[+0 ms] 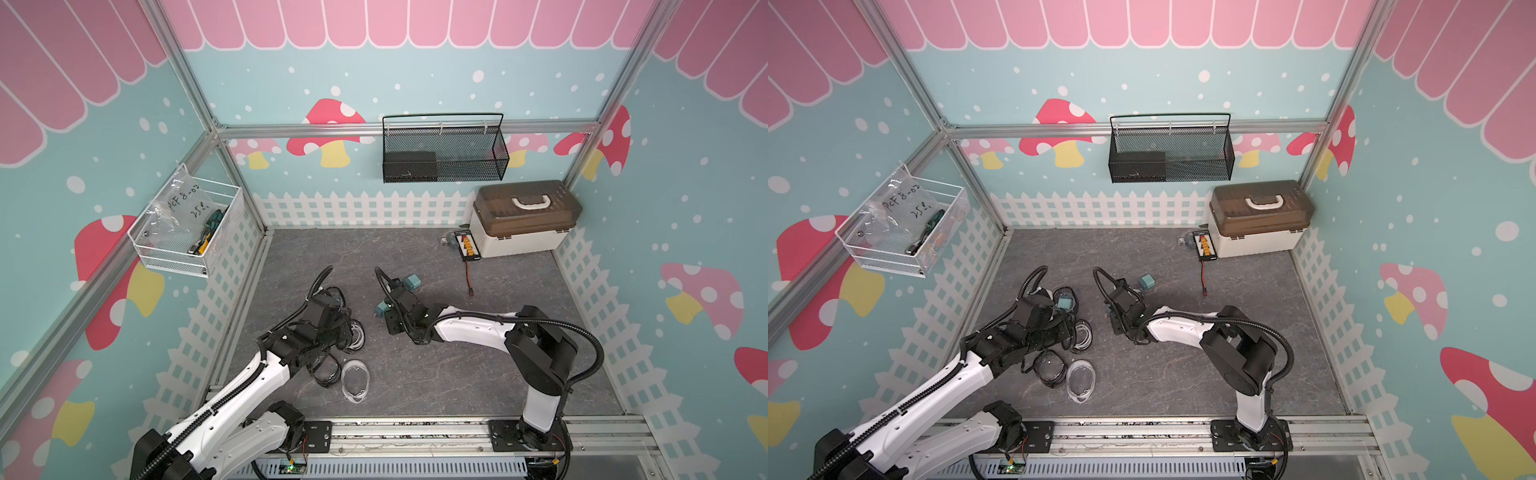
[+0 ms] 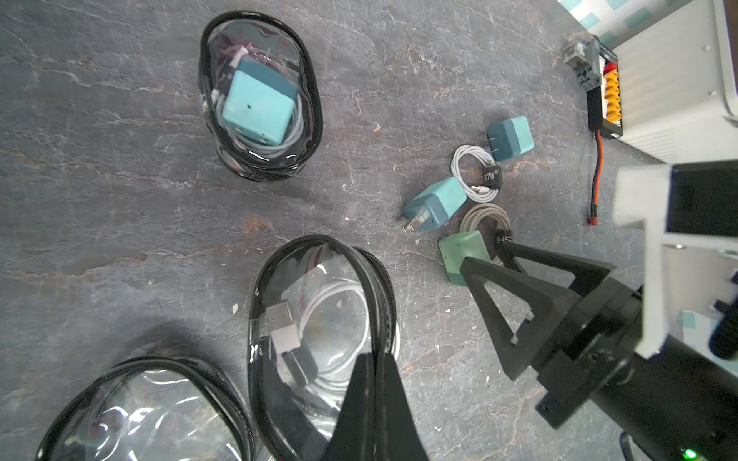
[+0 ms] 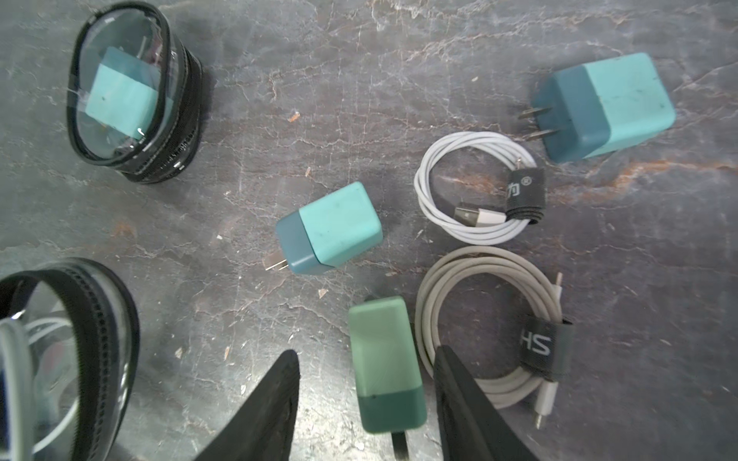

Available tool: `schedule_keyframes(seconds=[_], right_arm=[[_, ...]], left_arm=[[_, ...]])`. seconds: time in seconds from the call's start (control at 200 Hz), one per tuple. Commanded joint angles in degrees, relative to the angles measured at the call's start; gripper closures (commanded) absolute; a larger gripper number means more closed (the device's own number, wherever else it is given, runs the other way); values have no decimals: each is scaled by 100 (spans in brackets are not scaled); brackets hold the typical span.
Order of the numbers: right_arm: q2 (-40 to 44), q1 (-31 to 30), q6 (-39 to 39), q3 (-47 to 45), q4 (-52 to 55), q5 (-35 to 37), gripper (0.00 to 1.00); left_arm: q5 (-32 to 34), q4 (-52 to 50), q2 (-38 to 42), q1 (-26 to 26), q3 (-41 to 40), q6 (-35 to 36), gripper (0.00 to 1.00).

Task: Pack away charging kits
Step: Pick up the plug from the center of the board.

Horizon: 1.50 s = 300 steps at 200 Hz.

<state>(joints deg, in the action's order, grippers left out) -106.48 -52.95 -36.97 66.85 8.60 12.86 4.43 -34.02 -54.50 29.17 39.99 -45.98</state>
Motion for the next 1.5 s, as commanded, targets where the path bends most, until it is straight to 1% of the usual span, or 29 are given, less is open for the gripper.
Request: schedule_keyframes(seconds=[0.0, 0.065, 0.115, 0.145, 0.23, 0.3, 0.36, 0.435, 0.52, 0.605, 0.67, 0.73, 0.78, 0.856, 0.901, 1.026, 1.091, 1.166, 1.246, 1.331, 1.496], right_arm=[[-172, -99, -126, 118, 295, 184, 48], [-189, -114, -164, 137, 335, 227, 49], [-189, -113, -194, 175, 399, 259, 51], [-391, -107, -203, 196, 421, 269, 52], [-449, -118, -281, 279, 534, 294, 57], [-451, -112, -332, 295, 578, 291, 59], [-434, -119, -354, 294, 582, 304, 63], [-416, -114, -389, 294, 623, 305, 74], [-286, -113, -479, 174, 655, 311, 82], [315, -119, -576, -117, 586, 346, 86], [815, -109, -655, -462, 489, 435, 87], [1355, -102, -711, -821, 398, 512, 88], [1808, -52, -749, -1134, 333, 503, 90], [2517, 118, -847, -1580, 250, 370, 92], [2910, 289, -934, -1834, 236, 228, 93], [3869, 996, -1150, -2487, 181, -226, 95], [4300, 1406, -1211, -2826, 108, -459, 95], [4752, 1737, -1251, -3209, -12, -566, 95], [5082, 2001, -1284, -3444, -90, -758, 95], [5260, 2180, -1295, -3523, -196, -1004, 95], [5188, 2240, -1312, -3545, -706, -1393, 96]], left_arm=[[-80, 53, 105, -45, -79, 53, 100], [-106, 70, 109, -45, -88, 41, 100], [-135, 80, 115, -54, -88, 45, 100], [-149, 80, 120, -52, -89, 38, 100], [-177, 80, 151, -53, -105, 29, 100], [-198, 79, 176, -52, -114, 27, 100], [-215, 86, 194, -52, -114, 19, 100], [-265, 106, 204, -52, -114, 14, 100], [-405, 182, 195, -52, -118, 21, 100], [-624, 379, 164, -32, -188, -21, 100], [-688, 620, 132, 101, -273, -180, 100], [-580, 967, 64, 412, -361, -392, 100], [-322, 1192, -50, 840, -290, -493, 100], [140, 1290, -387, 1476, 41, -543, 100], [263, 1330, -667, 1719, 295, -553, 100], [28, 2033, -1586, 2058, 834, -454, 100], [218, 2207, -2063, 2303, 1225, -349, 100], [445, 2295, -2567, 2555, 1677, -153, 100], [472, 2347, -3081, 2625, 2113, 3, 100], [314, 2340, -3650, 2628, 2628, 187, 100], [321, 2411, -4460, 2620, 3410, 321, 100]])
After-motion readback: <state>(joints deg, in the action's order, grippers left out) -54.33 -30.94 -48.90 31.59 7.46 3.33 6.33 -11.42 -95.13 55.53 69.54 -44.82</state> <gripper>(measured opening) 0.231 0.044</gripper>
